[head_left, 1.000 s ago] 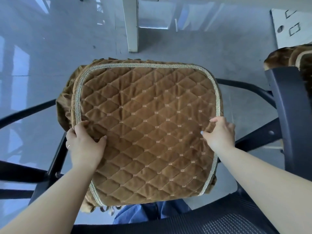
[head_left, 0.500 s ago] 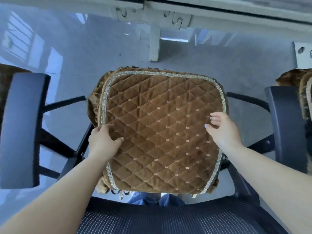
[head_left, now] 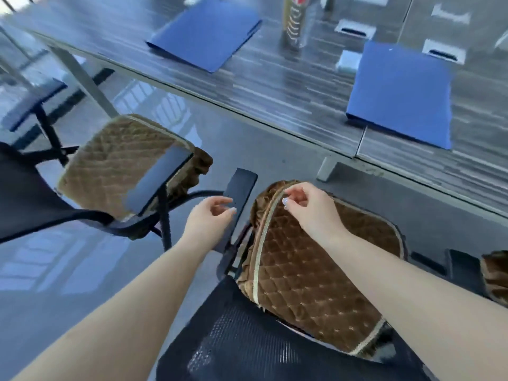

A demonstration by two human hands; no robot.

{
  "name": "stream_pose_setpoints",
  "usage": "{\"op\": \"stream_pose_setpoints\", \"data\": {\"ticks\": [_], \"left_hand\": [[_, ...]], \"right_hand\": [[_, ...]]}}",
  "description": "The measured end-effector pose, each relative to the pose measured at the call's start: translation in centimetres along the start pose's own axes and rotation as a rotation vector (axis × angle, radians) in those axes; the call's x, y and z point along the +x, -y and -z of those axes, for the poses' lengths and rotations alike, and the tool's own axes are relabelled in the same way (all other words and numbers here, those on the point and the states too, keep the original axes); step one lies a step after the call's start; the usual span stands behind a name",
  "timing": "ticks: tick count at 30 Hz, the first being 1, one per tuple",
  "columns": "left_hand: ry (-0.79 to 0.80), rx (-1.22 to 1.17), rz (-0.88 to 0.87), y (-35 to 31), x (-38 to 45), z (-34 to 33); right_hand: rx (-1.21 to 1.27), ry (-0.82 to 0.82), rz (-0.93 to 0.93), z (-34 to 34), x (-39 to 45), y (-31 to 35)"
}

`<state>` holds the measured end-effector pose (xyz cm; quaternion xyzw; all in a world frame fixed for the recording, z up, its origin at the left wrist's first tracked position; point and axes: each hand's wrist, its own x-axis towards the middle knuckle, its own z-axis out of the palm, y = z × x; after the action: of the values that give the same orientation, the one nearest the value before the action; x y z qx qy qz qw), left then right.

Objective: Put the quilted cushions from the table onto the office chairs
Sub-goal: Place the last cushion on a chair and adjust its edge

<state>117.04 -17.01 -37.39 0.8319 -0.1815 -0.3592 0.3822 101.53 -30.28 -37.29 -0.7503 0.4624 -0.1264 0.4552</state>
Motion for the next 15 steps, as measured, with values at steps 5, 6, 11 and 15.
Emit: {"op": "stream_pose_setpoints", "data": {"ticks": [5, 6, 11, 15], "left_hand": [[-0.116, -0.103, -0.052, -0.9, -1.3, 10.9], [-0.147, -0.119, -0.056, -0.6, -1.6, 13.6], [-0.235, -0.158, -0.088, 2.7, -2.6, 26.8], [-0.287, -0.137, -0.094, 5.8, -3.1, 37.1]], "right_hand": [[-0.035, 0.043, 0.137, -4.3, -0.4, 9.9], [-0.036, 0.055, 0.167, -5.8, -0.7, 12.1], [-0.005, 0.127, 0.217, -14.2, -2.8, 21.5], [-0.009, 0.216, 0.199, -22.0, -4.0, 27.5]]}}
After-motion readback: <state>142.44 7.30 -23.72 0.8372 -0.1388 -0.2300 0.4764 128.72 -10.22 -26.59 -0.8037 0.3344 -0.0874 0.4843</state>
